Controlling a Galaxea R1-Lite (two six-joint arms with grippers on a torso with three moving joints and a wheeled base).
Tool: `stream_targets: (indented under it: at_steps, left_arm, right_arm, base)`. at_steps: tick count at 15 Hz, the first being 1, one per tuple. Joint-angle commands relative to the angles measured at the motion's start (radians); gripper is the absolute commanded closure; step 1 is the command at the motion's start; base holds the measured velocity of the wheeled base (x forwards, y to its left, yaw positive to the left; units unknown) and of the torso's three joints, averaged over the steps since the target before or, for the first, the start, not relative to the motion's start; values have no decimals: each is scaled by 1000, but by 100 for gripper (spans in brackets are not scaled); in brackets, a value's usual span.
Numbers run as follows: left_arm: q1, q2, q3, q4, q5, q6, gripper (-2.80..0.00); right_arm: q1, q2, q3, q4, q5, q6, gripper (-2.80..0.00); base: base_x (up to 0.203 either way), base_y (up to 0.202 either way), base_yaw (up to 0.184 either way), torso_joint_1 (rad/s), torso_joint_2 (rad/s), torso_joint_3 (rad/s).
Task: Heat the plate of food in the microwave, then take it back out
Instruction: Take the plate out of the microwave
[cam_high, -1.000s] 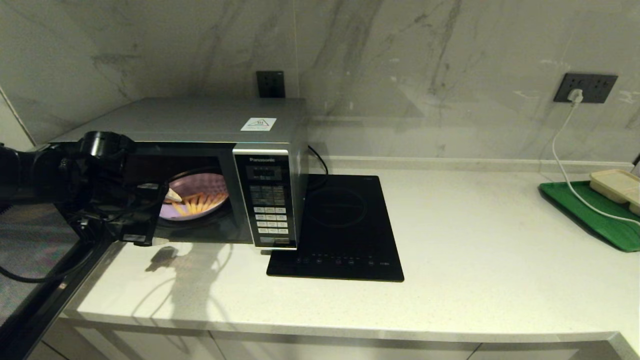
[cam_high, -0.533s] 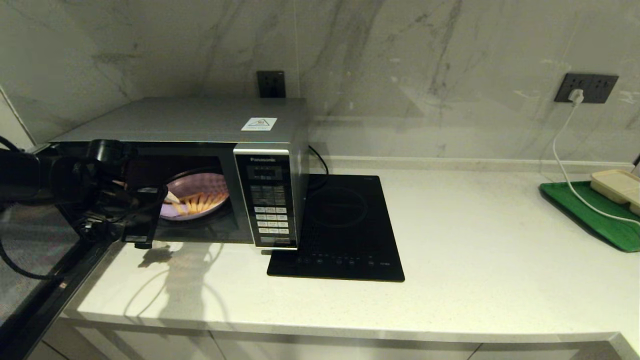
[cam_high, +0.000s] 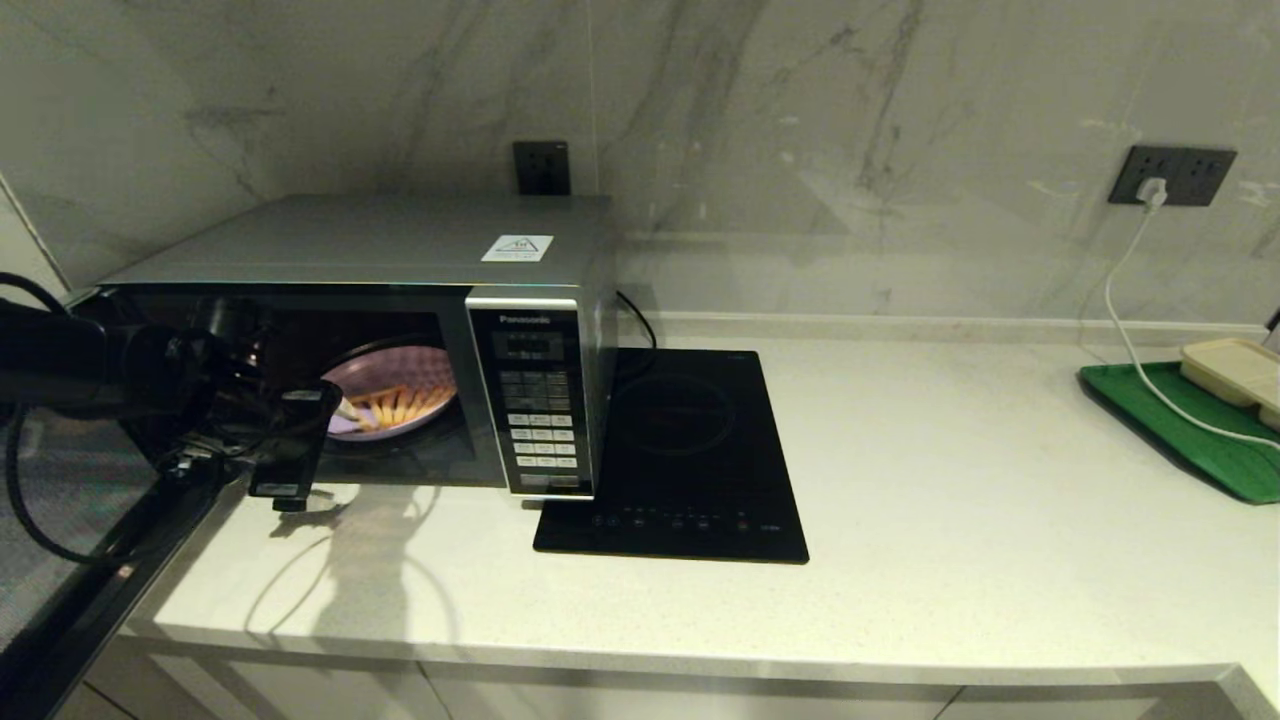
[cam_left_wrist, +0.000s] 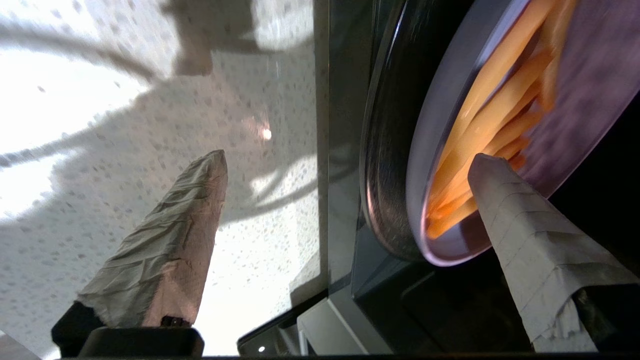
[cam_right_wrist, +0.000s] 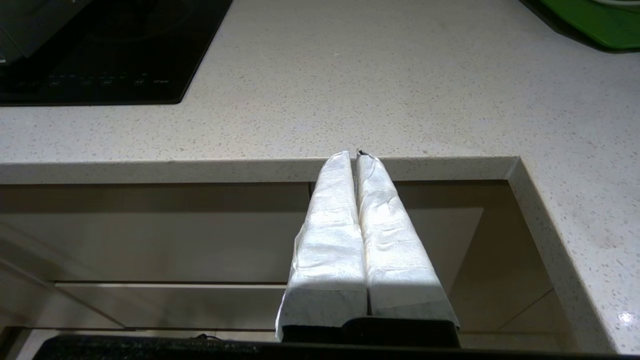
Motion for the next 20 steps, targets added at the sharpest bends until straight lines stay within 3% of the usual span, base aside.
stream_targets:
  at_steps: [1, 6, 7, 20]
  left_arm:
    - [2, 17, -1, 16, 0, -6, -280]
    - [-6, 16, -9, 17, -3, -6, -280]
    - [-5, 17, -9, 17, -1, -6, 0]
    - [-24, -1, -58, 54, -5, 1, 0]
  right_arm:
    - [0, 0, 0, 1, 0, 0, 0]
    - [0, 1, 0, 1, 0, 0, 0]
    - [0, 1, 0, 1, 0, 0, 0]
    - [0, 1, 0, 1, 0, 0, 0]
  base:
    - [0, 0, 0, 0, 0, 0]
    - [0, 0, 0, 0, 0, 0]
    - [0, 0, 0, 0, 0, 0]
    - [0, 0, 0, 0, 0, 0]
